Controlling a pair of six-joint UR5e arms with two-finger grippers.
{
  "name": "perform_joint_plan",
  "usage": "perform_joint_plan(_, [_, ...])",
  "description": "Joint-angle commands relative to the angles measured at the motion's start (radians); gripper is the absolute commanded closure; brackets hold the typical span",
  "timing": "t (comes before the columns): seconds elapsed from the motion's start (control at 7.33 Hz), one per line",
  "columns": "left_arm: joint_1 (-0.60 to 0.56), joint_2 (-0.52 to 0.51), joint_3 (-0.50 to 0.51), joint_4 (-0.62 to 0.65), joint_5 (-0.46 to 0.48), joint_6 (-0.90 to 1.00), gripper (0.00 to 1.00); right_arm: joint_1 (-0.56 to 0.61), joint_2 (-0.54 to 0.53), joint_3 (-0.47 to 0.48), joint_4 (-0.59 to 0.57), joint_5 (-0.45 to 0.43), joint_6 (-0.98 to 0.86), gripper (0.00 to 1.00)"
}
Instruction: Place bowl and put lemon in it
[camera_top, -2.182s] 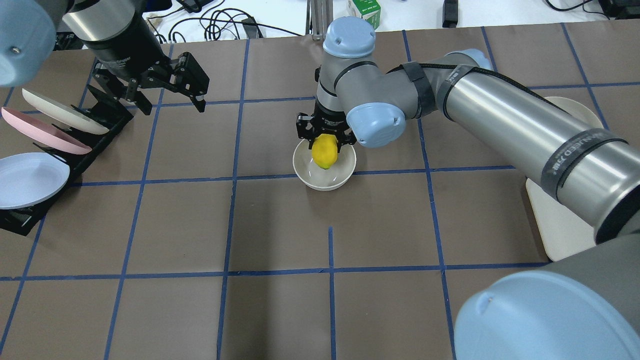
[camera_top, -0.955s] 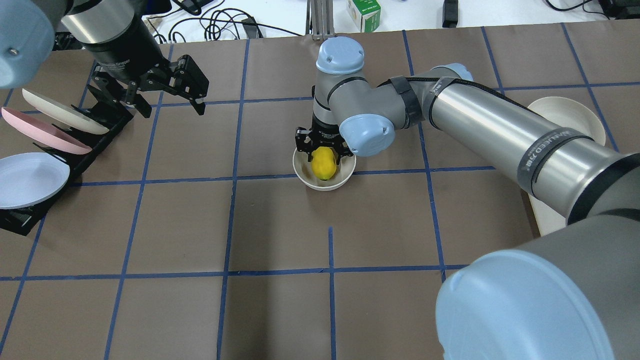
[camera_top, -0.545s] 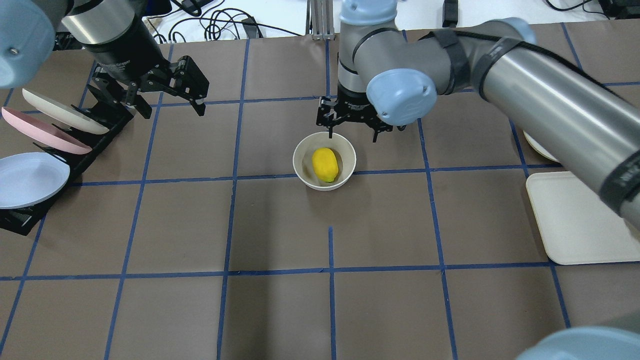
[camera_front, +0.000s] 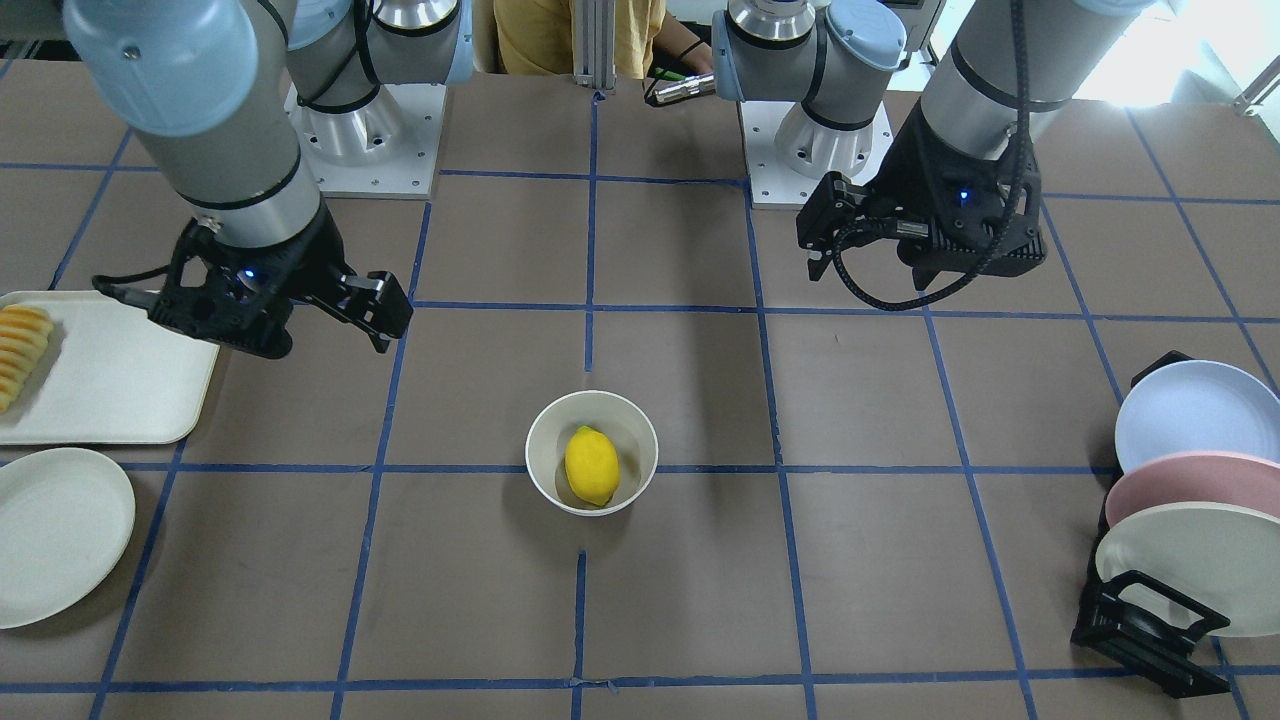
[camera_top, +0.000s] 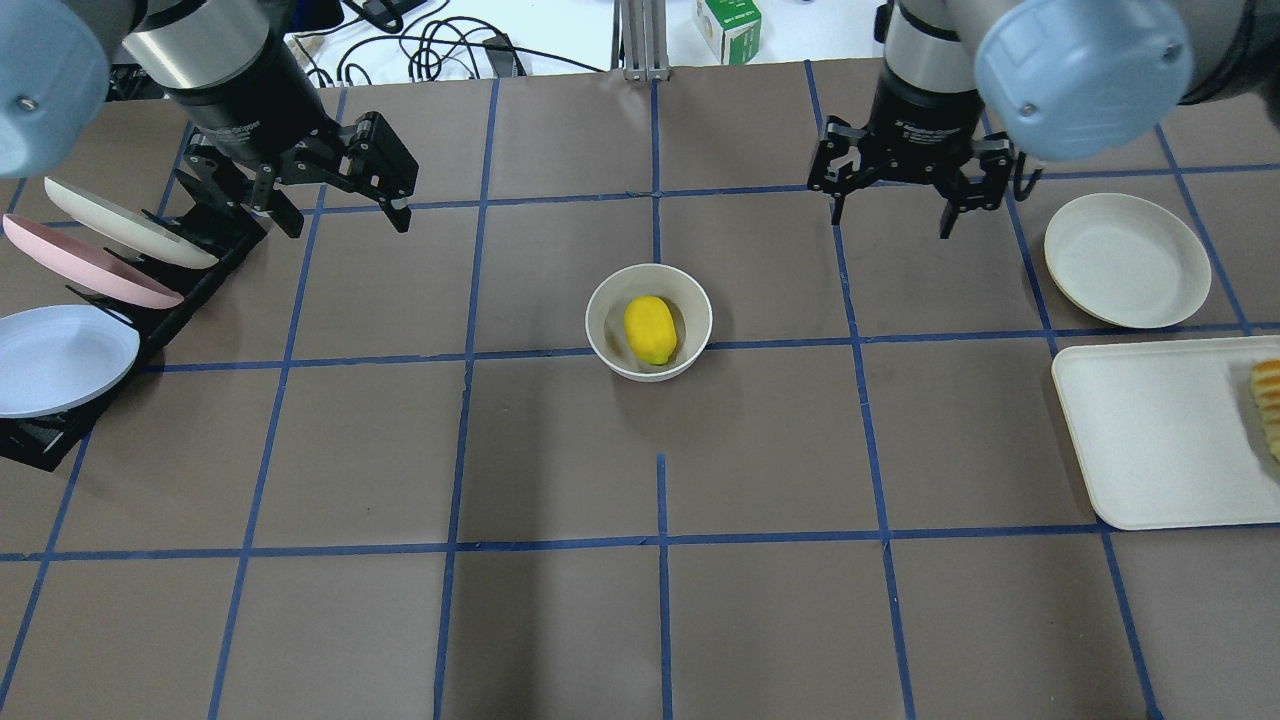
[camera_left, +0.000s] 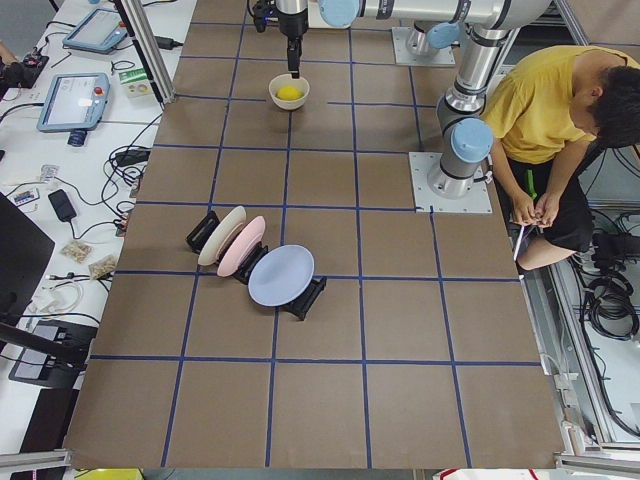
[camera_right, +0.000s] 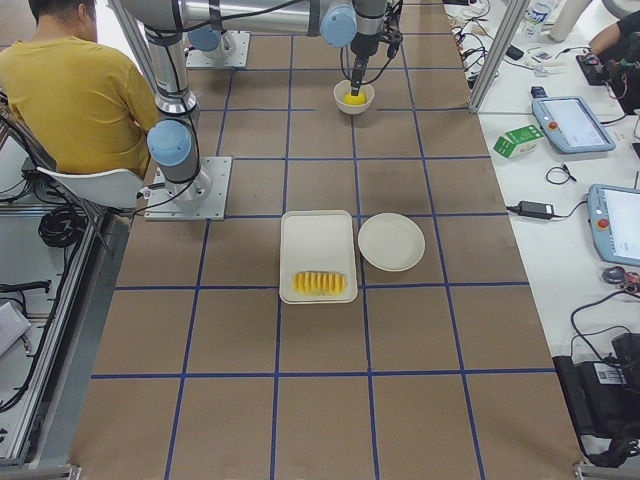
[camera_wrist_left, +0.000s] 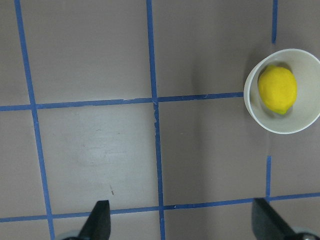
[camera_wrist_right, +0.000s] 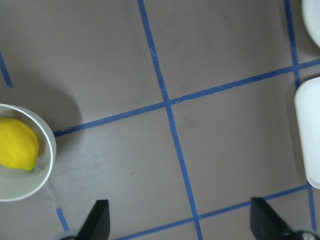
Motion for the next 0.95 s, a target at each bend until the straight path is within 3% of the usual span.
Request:
perform_joint_plan(0.0, [0.0,0.0,0.0,0.0,0.0,0.0,0.0,-0.014,-0.103,0.004,0.123,-0.018,-0.071,0.0])
perform_joint_plan(0.14, [0.0,0.0,0.0,0.0,0.0,0.0,0.0,-0.013,-0.114,0.004,0.18,-0.012,-0.079,0.0])
perform_joint_plan(0.41, [0.0,0.0,0.003,0.0,0.026,0.0,0.0,-0.017,-0.114,-0.008,0.164,0.013,-0.213,0.0])
perform_joint_plan(0.82, [0.0,0.0,0.003,0.002,0.026,0.0,0.0,-0.062,-0.117,-0.008,0.165,0.056,-0.223,0.0])
